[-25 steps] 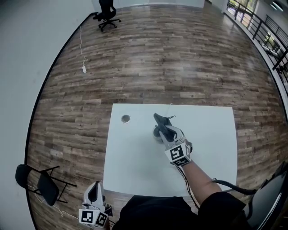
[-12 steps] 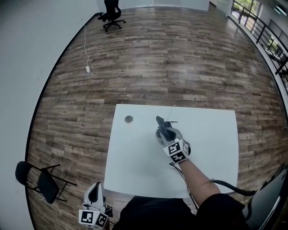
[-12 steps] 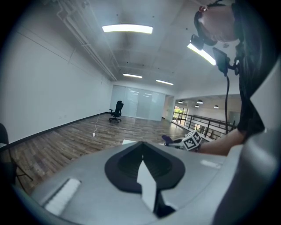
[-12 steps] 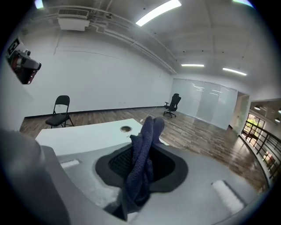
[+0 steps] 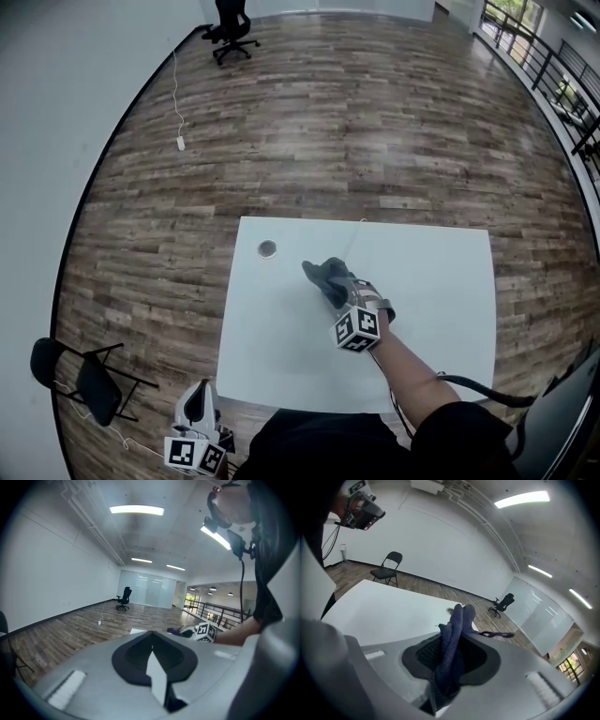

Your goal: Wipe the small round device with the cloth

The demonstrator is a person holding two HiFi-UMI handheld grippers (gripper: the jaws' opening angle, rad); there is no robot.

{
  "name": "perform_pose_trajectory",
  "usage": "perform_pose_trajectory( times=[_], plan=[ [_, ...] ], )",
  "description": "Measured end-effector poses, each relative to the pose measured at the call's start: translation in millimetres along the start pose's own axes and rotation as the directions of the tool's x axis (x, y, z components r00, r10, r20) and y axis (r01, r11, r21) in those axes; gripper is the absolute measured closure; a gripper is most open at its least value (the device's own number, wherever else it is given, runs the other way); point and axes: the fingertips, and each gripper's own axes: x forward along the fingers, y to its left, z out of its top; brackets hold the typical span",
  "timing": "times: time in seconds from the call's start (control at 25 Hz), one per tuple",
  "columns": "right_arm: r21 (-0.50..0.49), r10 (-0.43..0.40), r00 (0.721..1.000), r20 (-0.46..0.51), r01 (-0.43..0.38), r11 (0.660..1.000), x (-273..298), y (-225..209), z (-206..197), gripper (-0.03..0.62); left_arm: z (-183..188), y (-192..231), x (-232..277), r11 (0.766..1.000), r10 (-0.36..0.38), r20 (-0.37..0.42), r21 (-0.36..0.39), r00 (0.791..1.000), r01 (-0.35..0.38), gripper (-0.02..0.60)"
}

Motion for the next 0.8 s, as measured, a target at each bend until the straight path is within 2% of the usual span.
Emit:
perform_pose_trajectory(
  times=[0.12,0.2,0.32,0.4,0.48,0.64,0.72,0.8],
  plan=[
    [-0.006,0.09,0.995,-0.029,-0.091,0.996,10,34,-8,0.5,0,-1,4,1.0,-0.016,-0.002,0.002,1.0,0.016,0.578],
    [0.039,0.089,0.996,-0.031,-0.087,0.995,11,40,-12,0.5,0,0,6,1.0,-0.029,-0.004,0.004,1.0,0.029,0.578],
    [0.101,0.042,0.999,-0.004,-0.041,0.994,9,29,-7,0.5,0,4,11,0.999,-0.046,-0.011,0.01,0.999,0.046,0.578],
    [0.135,-0.025,1.0,0.011,0.023,0.991,1,12,-3,0.5,2,6,18,0.998,-0.066,-0.014,0.012,0.998,0.066,0.578],
    [0.188,-0.126,0.992,0.015,0.121,0.975,-17,-15,-1,0.5,6,5,28,0.995,-0.097,-0.006,0.013,0.995,0.097,0.578],
    [0.269,-0.317,0.948,0.0,0.306,0.913,-68,-66,-8,0.499,13,-8,51,0.982,-0.19,0.016,0.028,0.982,0.189,0.578],
    [0.258,-0.366,0.93,-0.027,0.36,0.897,-91,-79,-18,0.499,16,-19,65,0.968,-0.248,0.018,0.052,0.968,0.247,0.578],
    [0.244,-0.386,0.921,-0.061,0.388,0.889,-111,-80,-28,0.5,17,-32,75,0.946,-0.307,0.01,0.108,0.952,0.305,0.578]
  ],
)
